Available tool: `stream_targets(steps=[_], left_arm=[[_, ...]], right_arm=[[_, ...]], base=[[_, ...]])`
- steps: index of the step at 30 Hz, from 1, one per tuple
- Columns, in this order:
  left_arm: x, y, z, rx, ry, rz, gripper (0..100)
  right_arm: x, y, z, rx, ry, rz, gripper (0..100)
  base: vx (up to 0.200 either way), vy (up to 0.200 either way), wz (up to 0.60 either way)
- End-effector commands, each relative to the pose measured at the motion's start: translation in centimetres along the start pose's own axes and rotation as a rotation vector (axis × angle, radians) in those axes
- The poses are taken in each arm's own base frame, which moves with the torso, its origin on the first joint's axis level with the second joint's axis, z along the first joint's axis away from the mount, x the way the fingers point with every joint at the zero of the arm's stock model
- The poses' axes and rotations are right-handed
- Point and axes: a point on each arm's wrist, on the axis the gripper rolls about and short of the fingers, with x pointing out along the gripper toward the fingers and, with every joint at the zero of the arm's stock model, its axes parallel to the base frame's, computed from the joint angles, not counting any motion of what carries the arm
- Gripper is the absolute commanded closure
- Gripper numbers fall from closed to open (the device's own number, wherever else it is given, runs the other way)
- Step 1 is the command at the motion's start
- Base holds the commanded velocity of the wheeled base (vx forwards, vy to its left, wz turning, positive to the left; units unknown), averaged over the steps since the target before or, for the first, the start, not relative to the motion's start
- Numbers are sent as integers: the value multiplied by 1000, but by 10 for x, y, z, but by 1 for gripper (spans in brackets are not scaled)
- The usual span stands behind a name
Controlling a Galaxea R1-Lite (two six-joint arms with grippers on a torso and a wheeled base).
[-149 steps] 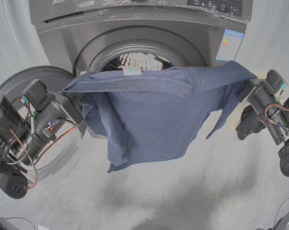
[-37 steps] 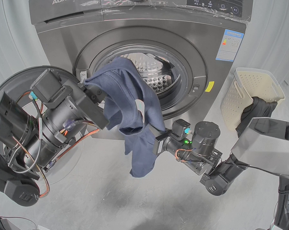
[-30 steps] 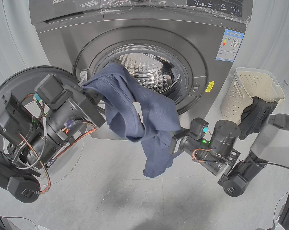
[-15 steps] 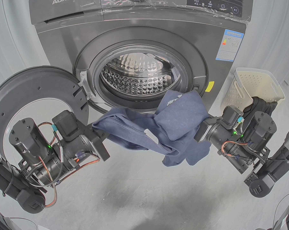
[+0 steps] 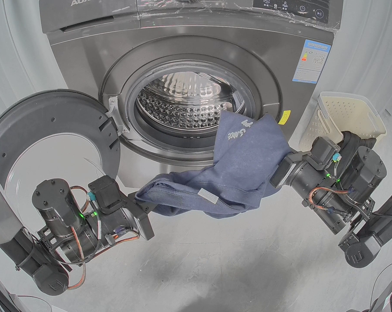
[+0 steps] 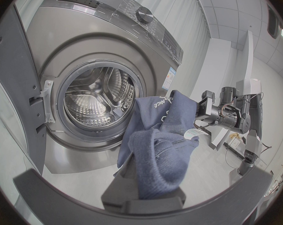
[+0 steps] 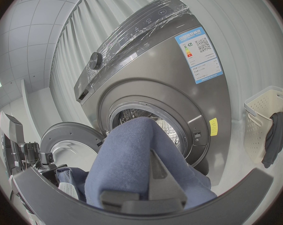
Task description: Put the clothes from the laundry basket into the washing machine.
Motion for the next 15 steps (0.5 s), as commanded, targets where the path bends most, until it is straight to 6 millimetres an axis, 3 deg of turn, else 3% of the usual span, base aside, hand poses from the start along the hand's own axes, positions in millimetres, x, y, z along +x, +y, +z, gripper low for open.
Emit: stream_targets(steps=[1,15], left_arm=[[1,1,-1,-3,4,5,100],[0,0,0,-5,-2,2,100]], right_arm=[[-1,0,-1,0,6,1,100],[0,4,-3,13,7,-3,100]], base=[[0,0,0],[0,0,0]])
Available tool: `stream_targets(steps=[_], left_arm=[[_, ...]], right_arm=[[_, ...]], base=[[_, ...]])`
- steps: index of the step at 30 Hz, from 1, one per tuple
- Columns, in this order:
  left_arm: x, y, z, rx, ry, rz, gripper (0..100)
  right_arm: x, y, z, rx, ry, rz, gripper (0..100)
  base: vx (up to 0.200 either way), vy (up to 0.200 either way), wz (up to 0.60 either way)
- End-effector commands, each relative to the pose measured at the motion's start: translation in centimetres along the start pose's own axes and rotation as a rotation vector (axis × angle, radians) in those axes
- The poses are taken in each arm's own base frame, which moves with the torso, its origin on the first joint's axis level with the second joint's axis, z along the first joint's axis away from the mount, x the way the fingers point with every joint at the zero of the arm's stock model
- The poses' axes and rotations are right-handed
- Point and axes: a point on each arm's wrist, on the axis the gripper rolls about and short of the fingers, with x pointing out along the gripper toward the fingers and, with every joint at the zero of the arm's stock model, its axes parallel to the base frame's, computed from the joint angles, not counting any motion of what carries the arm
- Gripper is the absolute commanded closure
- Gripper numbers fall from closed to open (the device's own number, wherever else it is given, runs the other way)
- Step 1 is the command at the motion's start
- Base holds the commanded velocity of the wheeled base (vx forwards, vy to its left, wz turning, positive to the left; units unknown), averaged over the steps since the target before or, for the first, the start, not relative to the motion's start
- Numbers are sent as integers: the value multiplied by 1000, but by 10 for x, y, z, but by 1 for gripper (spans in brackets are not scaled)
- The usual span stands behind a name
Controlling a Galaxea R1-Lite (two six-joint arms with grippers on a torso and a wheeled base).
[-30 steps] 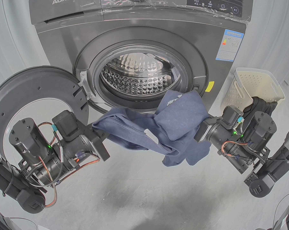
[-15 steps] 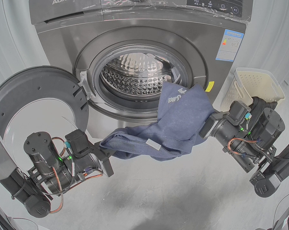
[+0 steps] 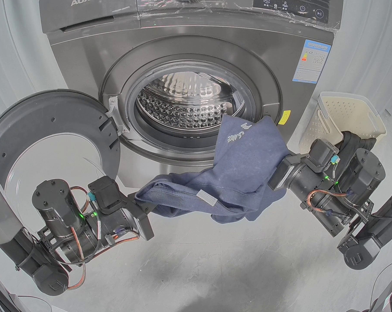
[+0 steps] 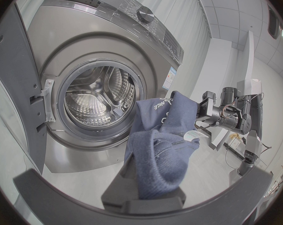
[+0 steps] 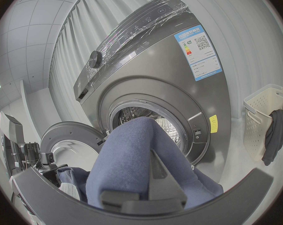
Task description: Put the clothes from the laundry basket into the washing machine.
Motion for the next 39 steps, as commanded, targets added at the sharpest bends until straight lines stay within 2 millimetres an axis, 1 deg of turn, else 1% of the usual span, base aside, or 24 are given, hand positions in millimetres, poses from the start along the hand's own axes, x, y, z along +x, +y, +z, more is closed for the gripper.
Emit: stream_targets(steps=[1,7,12,20,24,31,35,36,38,39], left_arm=[[1,0,1,0,-5,-3,100],[0,0,-1,-1,3,-7,100],[0,1,0,-1,3,-7,100],[-8,1,-14,-6,70,1,100],[-7,2,-13,-6,62,4,100],[-7,7,-16,-8,77,22,100],[-5,8,-16,-9,74,23,100],[-7,8,-18,-10,86,24,0],[-8,7,-22,-13,103,18,0],[-10,7,-27,-22,127,17,0]], right_arm=[[1,1,0,2,-3,4,100],[1,1,-4,2,11,3,100],[2,1,-3,1,6,4,100],[2,1,-1,3,0,4,100],[3,0,1,1,-9,1,100],[1,0,-3,2,7,2,100],[3,-2,0,0,-7,-4,100],[3,-2,1,-1,-7,-5,100],[2,-2,-1,-1,-3,-6,100],[2,-2,-2,-1,2,-6,100]], base=[[0,0,0],[0,0,0],[0,0,0],[0,0,0],[0,0,0],[0,0,0],[0,0,0],[0,0,0],[0,0,0],[0,0,0]])
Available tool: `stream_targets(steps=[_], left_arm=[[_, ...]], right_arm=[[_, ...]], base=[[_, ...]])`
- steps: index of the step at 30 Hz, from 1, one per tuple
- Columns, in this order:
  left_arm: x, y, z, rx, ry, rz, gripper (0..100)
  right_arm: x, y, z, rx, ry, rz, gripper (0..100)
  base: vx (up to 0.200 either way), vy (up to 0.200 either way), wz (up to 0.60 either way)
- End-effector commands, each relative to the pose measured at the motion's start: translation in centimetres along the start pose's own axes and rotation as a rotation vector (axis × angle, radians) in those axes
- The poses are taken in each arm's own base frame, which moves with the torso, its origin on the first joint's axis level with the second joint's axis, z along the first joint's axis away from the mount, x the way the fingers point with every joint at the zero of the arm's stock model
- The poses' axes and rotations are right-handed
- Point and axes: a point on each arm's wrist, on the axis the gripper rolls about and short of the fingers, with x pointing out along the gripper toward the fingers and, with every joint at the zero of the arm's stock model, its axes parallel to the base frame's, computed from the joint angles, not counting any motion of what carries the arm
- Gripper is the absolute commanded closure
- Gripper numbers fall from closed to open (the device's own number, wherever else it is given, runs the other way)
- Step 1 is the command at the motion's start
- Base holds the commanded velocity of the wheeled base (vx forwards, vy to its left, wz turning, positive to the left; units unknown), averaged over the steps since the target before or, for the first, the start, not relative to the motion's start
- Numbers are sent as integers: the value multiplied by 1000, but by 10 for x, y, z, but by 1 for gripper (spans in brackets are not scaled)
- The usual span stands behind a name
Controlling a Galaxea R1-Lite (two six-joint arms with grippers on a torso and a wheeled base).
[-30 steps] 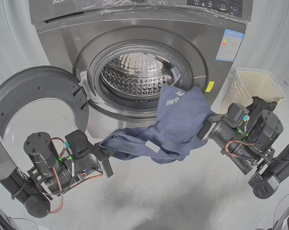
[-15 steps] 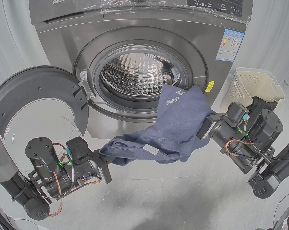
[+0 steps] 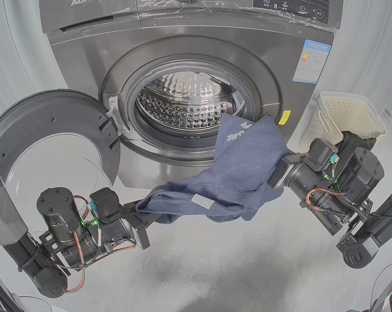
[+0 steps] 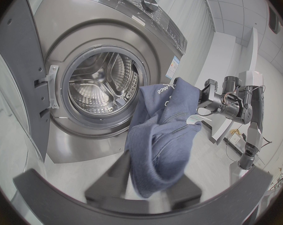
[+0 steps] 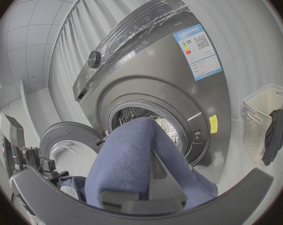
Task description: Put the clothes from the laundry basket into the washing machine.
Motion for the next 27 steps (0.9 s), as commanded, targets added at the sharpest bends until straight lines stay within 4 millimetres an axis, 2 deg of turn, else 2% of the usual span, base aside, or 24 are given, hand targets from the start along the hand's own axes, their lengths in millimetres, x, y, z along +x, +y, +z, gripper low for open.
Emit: stream_targets(steps=[1,9,14,16,21,27], left_arm=[[-2,0,-11,-15,51,-1,0],[-18,-7,-27,9,144,-56,0],[-18,-16,-34,20,181,-124,0],[-13,-17,-29,28,150,-127,0],[14,-26,-11,21,38,-175,0],[55,-31,-23,15,30,-188,0]], right_arm=[[0,-1,-2,0,7,-2,100],[2,-9,4,-6,-19,-36,100],[1,-6,-4,1,11,-25,100],[1,1,-5,7,13,-2,100],[5,9,-6,7,7,22,100],[12,20,-33,3,77,56,100]], base=[[0,0,0],[0,0,0],[0,0,0],[0,0,0],[0,0,0],[0,0,0]])
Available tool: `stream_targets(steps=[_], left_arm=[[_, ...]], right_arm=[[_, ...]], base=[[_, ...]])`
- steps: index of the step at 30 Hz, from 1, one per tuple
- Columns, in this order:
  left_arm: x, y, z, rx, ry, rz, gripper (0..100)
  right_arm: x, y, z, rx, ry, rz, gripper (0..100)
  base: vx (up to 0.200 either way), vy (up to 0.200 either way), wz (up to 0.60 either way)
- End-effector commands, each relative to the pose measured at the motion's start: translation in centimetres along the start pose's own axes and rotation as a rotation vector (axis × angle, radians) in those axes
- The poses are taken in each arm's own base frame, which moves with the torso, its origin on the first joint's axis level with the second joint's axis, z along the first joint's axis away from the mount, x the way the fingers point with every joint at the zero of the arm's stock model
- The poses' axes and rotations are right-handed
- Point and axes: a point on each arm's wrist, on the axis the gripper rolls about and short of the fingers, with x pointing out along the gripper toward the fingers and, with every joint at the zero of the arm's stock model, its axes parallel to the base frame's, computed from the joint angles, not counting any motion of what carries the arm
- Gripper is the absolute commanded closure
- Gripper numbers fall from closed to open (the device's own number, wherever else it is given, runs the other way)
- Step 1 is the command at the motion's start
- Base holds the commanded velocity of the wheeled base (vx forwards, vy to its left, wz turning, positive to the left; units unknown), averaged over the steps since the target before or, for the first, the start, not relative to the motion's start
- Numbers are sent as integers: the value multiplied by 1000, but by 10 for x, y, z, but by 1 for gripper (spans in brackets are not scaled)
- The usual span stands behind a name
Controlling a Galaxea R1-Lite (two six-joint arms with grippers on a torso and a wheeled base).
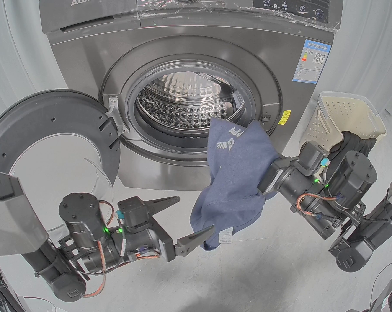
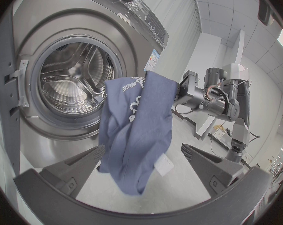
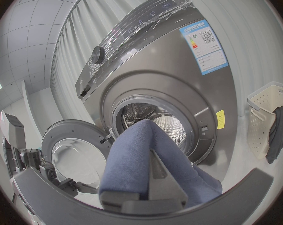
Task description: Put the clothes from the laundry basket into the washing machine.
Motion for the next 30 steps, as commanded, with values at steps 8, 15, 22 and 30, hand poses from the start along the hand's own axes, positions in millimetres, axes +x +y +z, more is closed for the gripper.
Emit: stream_targets(steps=[8,15,22,30], left_arm=[[52,5,-4,15,-61,22,0],[69,12,-16,14,-51,28,0],[91,34,-28,25,-65,74,0],[92,53,-29,25,-77,133,0]], right_arm=[[12,23,-26,5,51,69,100],[7,41,-27,24,59,125,100],[-11,70,-26,55,75,174,100],[-12,70,-26,58,75,172,100]], base=[[0,0,0],[0,0,0],[0,0,0],[0,0,0]])
